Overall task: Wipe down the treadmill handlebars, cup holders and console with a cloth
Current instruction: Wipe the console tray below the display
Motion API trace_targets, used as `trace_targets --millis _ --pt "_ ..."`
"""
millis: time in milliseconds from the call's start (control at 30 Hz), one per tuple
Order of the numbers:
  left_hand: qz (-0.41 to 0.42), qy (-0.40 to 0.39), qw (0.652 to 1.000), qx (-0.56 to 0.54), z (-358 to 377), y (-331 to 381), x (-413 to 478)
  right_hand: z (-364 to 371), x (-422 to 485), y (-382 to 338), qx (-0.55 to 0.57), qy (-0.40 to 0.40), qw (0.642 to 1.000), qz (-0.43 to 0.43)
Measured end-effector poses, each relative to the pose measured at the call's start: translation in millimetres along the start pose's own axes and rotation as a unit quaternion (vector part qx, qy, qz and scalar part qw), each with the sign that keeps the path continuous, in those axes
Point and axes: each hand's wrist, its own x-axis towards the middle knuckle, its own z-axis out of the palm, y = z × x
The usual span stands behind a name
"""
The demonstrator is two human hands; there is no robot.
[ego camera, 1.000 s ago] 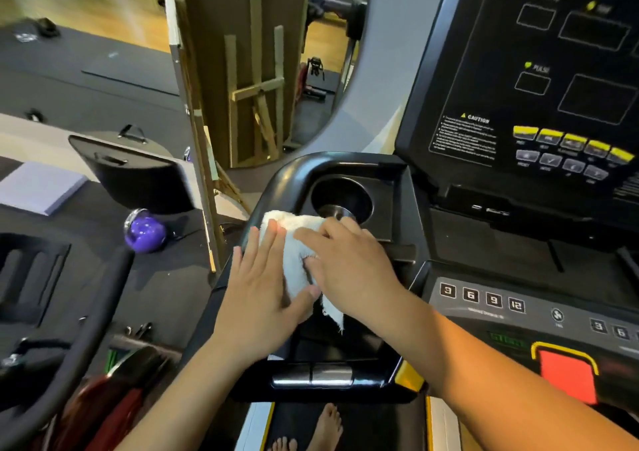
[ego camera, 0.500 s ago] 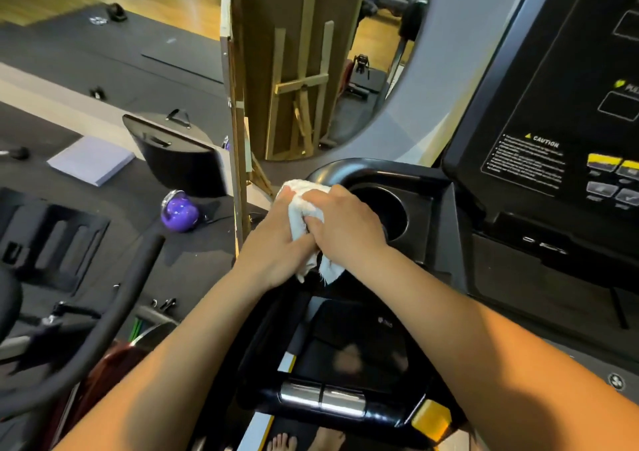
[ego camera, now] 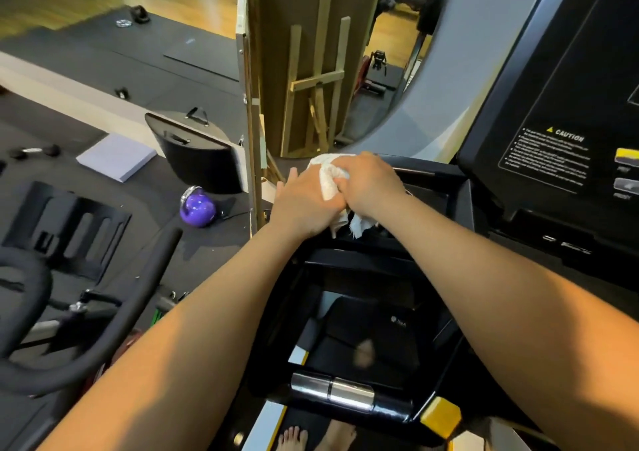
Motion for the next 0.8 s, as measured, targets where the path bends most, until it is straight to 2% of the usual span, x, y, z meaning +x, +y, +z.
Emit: trace_targets --millis 33,167,300,467,567,700,800 --pt "-0.001 0.005 1.0 0.009 -2.8 -1.7 -8.5 1.7 -7.2 -3.3 -0.001 -0.005 1.0 -0.01" --pt "0.008 -0.005 0.997 -0.076 -20.6 -7.9 -68.7 4.2 -48.7 -20.7 -0.011 -0.039 0.998 -0.058" --pt "0.055 -0.01 0.998 0.009 -40.1 2.2 -107.6 -8.8 -81.6 -29.5 -0.062 -0.075 0.991 -0.094" --pt "0.143 -0.031 0.987 0.061 -30.8 29.9 -126.3 -35.5 -112.5 -15.6 -0.075 -0.113 0.99 -0.042" --pt "0.199 -0.056 0.976 0.075 -7.8 52.5 -133.6 -51.7 -144.3 5.9 -0.086 -0.141 0.985 0.041" --pt "0.27 -0.092 0.95 0.13 28.9 87.3 -126.9 -58.2 -184.0 36.4 -0.155 -0.079 0.98 0.095" --pt "0.301 -0.117 0.935 0.149 52.1 106.8 -126.7 -61.6 -205.8 61.5 -0.098 -0.02 0.984 0.149"
